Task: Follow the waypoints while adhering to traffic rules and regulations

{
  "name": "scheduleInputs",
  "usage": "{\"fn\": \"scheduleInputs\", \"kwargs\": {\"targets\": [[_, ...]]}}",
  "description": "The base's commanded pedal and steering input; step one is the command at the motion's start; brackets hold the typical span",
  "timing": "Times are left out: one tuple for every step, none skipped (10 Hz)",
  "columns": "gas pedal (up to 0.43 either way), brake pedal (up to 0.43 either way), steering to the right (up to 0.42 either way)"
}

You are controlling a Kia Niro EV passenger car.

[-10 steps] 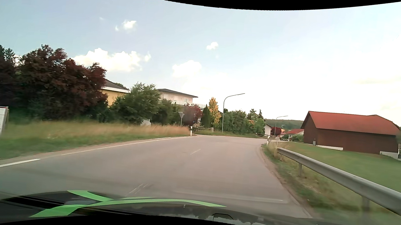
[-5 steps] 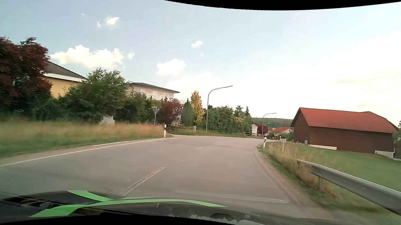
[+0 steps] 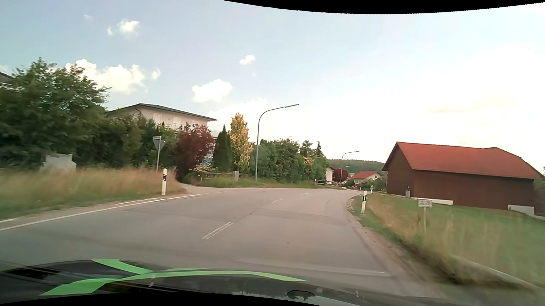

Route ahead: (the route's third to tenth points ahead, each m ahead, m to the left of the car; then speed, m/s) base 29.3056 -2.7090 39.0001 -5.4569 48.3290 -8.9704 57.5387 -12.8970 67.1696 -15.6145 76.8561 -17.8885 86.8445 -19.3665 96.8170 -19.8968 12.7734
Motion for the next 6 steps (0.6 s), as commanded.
{"fn": "scheduleInputs", "kwargs": {"targets": [[0.209, 0.000, 0.048], [0.209, 0.000, 0.048], [0.209, 0.000, 0.048], [0.189, 0.000, 0.048], [0.177, 0.000, 0.049], [0.169, 0.000, 0.048]]}}
